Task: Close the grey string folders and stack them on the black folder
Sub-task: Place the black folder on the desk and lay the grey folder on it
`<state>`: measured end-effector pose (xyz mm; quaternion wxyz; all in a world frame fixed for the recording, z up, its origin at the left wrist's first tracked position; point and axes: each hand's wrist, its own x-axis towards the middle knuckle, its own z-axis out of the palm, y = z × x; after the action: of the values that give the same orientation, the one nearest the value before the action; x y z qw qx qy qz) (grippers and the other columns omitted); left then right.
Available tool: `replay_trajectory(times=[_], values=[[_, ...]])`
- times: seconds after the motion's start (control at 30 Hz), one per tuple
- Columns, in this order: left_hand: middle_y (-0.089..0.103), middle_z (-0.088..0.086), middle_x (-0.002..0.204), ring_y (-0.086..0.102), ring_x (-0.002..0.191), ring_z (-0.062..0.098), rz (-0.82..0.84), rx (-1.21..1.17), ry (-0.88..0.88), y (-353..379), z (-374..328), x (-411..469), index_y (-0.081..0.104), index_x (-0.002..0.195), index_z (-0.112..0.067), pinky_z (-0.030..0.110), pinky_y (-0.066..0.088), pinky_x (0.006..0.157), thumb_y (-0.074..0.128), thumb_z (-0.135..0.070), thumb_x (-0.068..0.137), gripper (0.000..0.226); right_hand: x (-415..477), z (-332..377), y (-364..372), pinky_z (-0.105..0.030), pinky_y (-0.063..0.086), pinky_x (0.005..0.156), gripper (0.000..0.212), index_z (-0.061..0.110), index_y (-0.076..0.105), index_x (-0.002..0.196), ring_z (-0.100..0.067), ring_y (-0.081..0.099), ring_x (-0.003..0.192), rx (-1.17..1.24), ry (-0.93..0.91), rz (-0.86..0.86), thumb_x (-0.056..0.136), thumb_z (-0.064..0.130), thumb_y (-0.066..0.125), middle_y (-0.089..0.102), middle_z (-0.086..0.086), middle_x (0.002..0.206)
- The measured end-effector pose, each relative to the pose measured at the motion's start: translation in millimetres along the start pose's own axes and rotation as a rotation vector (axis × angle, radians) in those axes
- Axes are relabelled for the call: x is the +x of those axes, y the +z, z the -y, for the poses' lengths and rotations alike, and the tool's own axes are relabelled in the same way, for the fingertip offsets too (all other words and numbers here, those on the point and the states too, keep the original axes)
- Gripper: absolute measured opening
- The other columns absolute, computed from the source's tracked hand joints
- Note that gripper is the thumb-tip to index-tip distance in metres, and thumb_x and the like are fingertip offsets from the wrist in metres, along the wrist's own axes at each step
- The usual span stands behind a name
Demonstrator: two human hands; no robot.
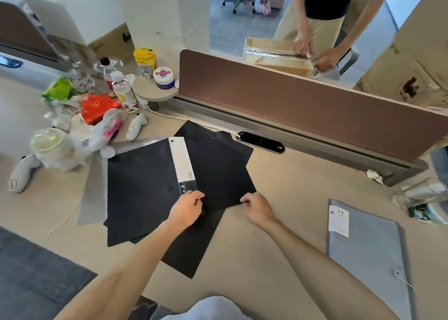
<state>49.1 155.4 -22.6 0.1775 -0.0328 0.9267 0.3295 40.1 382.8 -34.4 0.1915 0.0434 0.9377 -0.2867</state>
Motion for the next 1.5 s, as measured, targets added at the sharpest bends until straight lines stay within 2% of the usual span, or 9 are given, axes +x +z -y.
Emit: replay_trajectory(times=[0.13, 0.27, 0.37, 0.57, 0.7, 0.93, 1.07, 1.27, 1.5], values=[[0.052, 0.0, 0.132, 0.05, 0.12, 0.019, -0.049, 0.051, 0.025, -22.6, 29.7, 23.6, 0.055, 0.128, -0.02, 0.031, 0.043, 0.1, 0.04, -0.024, 0.099, 0.032, 28.5, 27.3, 4.1, -0.032, 0.037, 0.107, 0.04, 0.016, 0.053, 0.131, -0.026, 0.047, 0.126, 0.008, 0.123, 0.008, 0.091, 0.021, 0.05, 0.048, -0.011, 0.136], [0.013, 0.0, 0.159, 0.005, 0.147, 0.029, 0.056, 0.236, 0.004, -35.8, 59.8, 39.2, 0.03, 0.146, -0.028, 0.049, 0.019, 0.117, 0.042, -0.044, 0.097, 0.053, 58.0, 38.1, 4.7, -0.04, 0.03, 0.114, 0.069, 0.022, 0.022, 0.149, -0.028, 0.03, 0.139, 0.112, 0.347, -0.024, 0.089, 0.032, 0.053, 0.028, -0.01, 0.15], [0.0, -0.005, 0.161, -0.005, 0.148, 0.027, 0.18, 0.316, 0.03, -43.3, 78.0, 43.3, 0.018, 0.15, -0.034, 0.053, 0.019, 0.117, 0.037, -0.048, 0.097, 0.057, 72.6, 43.2, 8.5, -0.044, 0.026, 0.114, 0.08, 0.023, 0.011, 0.151, -0.03, 0.022, 0.141, 0.112, 0.426, -0.008, 0.087, 0.042, 0.055, 0.024, -0.009, 0.154], [0.003, -0.009, 0.161, -0.007, 0.148, 0.022, 0.172, 0.335, 0.081, -48.8, 93.7, 43.8, 0.018, 0.149, -0.038, 0.05, 0.036, 0.11, 0.038, -0.048, 0.096, 0.057, 76.2, 47.2, 11.0, -0.045, 0.033, 0.11, 0.074, 0.021, 0.032, 0.143, -0.03, 0.032, 0.135, 0.081, 0.479, -0.086, 0.081, 0.05, 0.059, 0.037, -0.009, 0.145], [0.01, -0.007, 0.16, -0.004, 0.148, 0.022, 0.132, 0.285, 0.058, -43.2, 86.1, 41.0, 0.027, 0.146, -0.034, 0.057, 0.026, 0.113, 0.04, -0.047, 0.096, 0.054, 81.7, 32.1, 5.5, -0.047, 0.041, 0.102, 0.069, 0.028, 0.056, 0.119, -0.027, 0.049, 0.118, 0.206, 0.541, -0.051, 0.061, 0.064, 0.059, 0.054, -0.002, 0.127], [0.03, -0.006, 0.151, 0.015, 0.146, 0.021, 0.127, 0.287, 0.058, -39.4, 89.3, 21.7, 0.042, 0.136, -0.027, 0.047, 0.038, 0.109, 0.046, -0.045, 0.093, 0.046, 43.7, 2.2, 20.2, -0.041, 0.048, 0.096, 0.067, 0.024, 0.06, 0.11, -0.027, 0.058, 0.105, 0.322, 0.614, -0.018, 0.053, 0.059, 0.059, 0.063, -0.002, 0.115], [0.039, -0.003, 0.139, 0.037, 0.132, 0.018, 0.09, 0.189, 0.031, -28.1, 83.0, 0.6, 0.043, 0.133, -0.023, 0.034, 0.043, 0.103, 0.051, -0.04, 0.092, 0.045, 15.5, 2.0, 22.0, -0.044, 0.052, 0.093, 0.058, 0.016, 0.071, 0.099, -0.029, 0.064, 0.097, 0.52, 0.607, -0.105, 0.069, 0.064, 0.058, 0.07, -0.005, 0.105], [0.03, -0.001, 0.148, 0.034, 0.135, 0.019, 0.102, 0.094, -0.05, -21.7, 77.8, -21.8, 0.036, 0.141, -0.018, 0.037, 0.039, 0.108, 0.056, -0.038, 0.091, 0.057, -20.9, 28.8, 2.8, -0.042, 0.042, 0.107, 0.047, 0.024, 0.049, 0.134, -0.017, 0.054, 0.122, 0.658, 0.256, 0.058, 0.089, 0.032, 0.06, 0.058, 0.007, 0.133], [0.02, 0.001, 0.152, 0.028, 0.139, 0.025, -0.21, -0.327, -0.119, -52.3, 33.0, -32.6, 0.017, 0.148, -0.019, 0.048, 0.03, 0.113, 0.066, -0.049, 0.082, 0.087, -52.0, 53.1, -59.8, -0.033, 0.056, 0.08, 0.022, 0.016, 0.063, 0.114, -0.018, 0.069, 0.099, 0.948, 0.067, 0.117, 0.094, 0.013, 0.058, 0.071, -0.004, 0.113]])
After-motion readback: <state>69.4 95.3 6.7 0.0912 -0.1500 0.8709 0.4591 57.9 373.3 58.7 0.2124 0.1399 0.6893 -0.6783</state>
